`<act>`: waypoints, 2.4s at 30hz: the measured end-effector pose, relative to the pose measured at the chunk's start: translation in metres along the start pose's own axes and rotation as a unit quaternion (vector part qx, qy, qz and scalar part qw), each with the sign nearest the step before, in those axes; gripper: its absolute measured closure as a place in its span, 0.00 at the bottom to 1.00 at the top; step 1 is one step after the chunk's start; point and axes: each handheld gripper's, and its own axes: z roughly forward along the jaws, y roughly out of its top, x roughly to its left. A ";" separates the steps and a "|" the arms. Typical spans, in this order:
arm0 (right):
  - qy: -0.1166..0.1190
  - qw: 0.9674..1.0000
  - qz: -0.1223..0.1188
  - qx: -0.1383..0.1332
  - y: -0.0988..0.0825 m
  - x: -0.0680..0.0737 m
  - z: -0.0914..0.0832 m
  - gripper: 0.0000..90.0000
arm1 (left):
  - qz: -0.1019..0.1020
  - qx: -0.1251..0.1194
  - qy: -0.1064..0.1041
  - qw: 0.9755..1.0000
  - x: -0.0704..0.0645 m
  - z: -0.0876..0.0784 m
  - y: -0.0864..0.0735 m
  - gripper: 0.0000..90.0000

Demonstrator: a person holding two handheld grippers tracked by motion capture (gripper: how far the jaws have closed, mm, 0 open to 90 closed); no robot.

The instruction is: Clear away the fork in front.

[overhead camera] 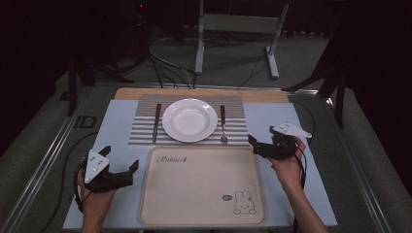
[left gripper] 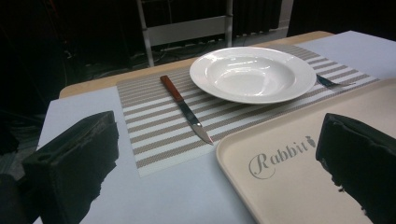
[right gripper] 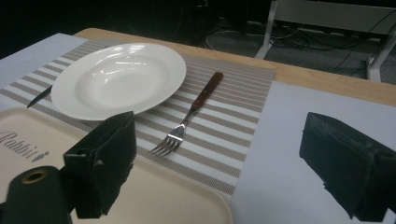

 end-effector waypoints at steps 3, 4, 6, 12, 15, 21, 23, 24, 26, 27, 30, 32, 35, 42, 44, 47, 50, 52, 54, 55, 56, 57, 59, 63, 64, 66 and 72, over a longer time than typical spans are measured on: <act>-0.001 1.000 0.001 0.001 0.004 0.000 0.003 0.12 | 0.001 0.000 0.001 1.000 0.000 0.000 0.000 0.00; -0.002 1.000 0.002 0.001 0.005 0.001 0.004 0.12 | 0.001 0.001 0.001 1.000 0.000 0.000 0.000 0.00; -0.002 1.000 0.002 0.003 0.008 0.001 0.007 0.12 | 0.002 0.002 0.002 1.000 0.000 0.000 0.000 0.00; -0.007 1.000 0.001 0.007 0.017 0.003 0.014 0.12 | 0.004 0.002 0.004 1.000 0.000 0.000 0.000 0.00; -0.010 1.000 0.001 0.008 0.022 0.003 0.018 0.12 | 0.005 0.003 0.004 1.000 0.000 0.000 0.000 0.00; -0.016 1.000 0.001 0.012 0.033 0.004 0.025 0.12 | 0.006 0.003 0.004 1.000 0.000 0.000 0.000 0.00; -0.017 1.000 0.001 0.013 0.037 0.004 0.028 0.12 | 0.006 0.003 0.004 1.000 0.000 0.000 0.000 0.00; -0.017 1.000 0.001 0.013 0.037 0.004 0.028 0.12 | 0.006 0.003 0.004 1.000 0.000 0.000 0.000 0.00; -0.016 1.000 0.005 0.015 0.040 0.004 0.031 0.12 | 0.007 0.003 0.004 1.000 0.000 0.000 0.000 0.00; -0.018 1.000 0.005 0.017 0.041 0.004 0.033 0.12 | 0.007 0.003 0.005 1.000 0.000 0.000 0.000 0.00; -0.019 1.000 0.008 0.022 0.045 0.004 0.039 0.12 | 0.008 0.003 0.005 1.000 0.000 0.000 0.000 0.00; -0.021 0.999 0.007 0.025 0.048 0.004 0.043 0.12 | 0.008 0.003 0.006 1.000 0.000 0.000 0.000 0.00; -0.025 0.999 0.007 0.030 0.051 0.003 0.049 0.12 | 0.009 0.003 0.006 1.000 0.000 0.001 0.000 0.00; -0.034 0.998 0.005 0.042 0.060 0.002 0.064 0.12 | 0.011 0.004 0.009 1.000 0.000 0.000 -0.001 0.00; -0.037 0.998 0.003 0.046 0.063 0.003 0.068 0.12 | 0.010 0.003 0.009 1.000 0.000 0.000 -0.001 0.00; -0.041 0.998 0.000 0.051 0.067 0.003 0.074 0.12 | 0.009 0.002 0.010 1.000 0.001 0.000 -0.001 0.00; -0.048 0.997 -0.007 0.056 0.070 0.004 0.081 0.12 | 0.008 0.002 0.011 1.000 0.001 -0.001 -0.001 0.00; -0.052 0.997 -0.008 0.060 0.072 0.003 0.085 0.12 | 0.008 0.001 0.011 1.000 0.001 -0.001 -0.001 0.00; -0.055 0.996 -0.008 0.063 0.074 0.003 0.089 0.12 | 0.007 0.001 0.011 1.000 0.002 -0.001 -0.001 0.00; -0.057 0.996 -0.009 0.064 0.075 0.002 0.091 0.12 | 0.007 0.001 0.011 1.000 0.002 -0.001 -0.001 0.00; -0.059 0.996 -0.009 0.065 0.076 0.002 0.093 0.12 | 0.007 0.000 0.011 1.000 0.002 -0.001 -0.001 0.00; -0.060 0.996 -0.009 0.065 0.076 0.002 0.095 0.12 | 0.007 0.001 0.011 1.000 0.002 -0.001 -0.001 0.00; -0.061 0.996 -0.007 0.067 0.078 0.001 0.099 0.12 | 0.007 0.001 0.011 1.000 0.002 -0.001 -0.001 0.00; -0.065 0.996 -0.003 0.067 0.080 -0.001 0.106 0.12 | 0.006 0.000 0.012 1.000 0.002 -0.001 -0.001 0.00; -0.067 0.995 -0.003 0.067 0.081 -0.001 0.108 0.12 | 0.006 -0.001 0.012 1.000 0.002 -0.001 -0.001 0.00; -0.071 0.995 -0.005 0.068 0.082 -0.001 0.112 0.12 | 0.006 0.000 0.012 1.000 0.003 -0.001 -0.001 0.00; -0.074 0.995 0.003 0.073 0.080 -0.001 0.125 0.12 | 0.007 0.000 0.011 1.000 0.003 0.000 -0.001 0.00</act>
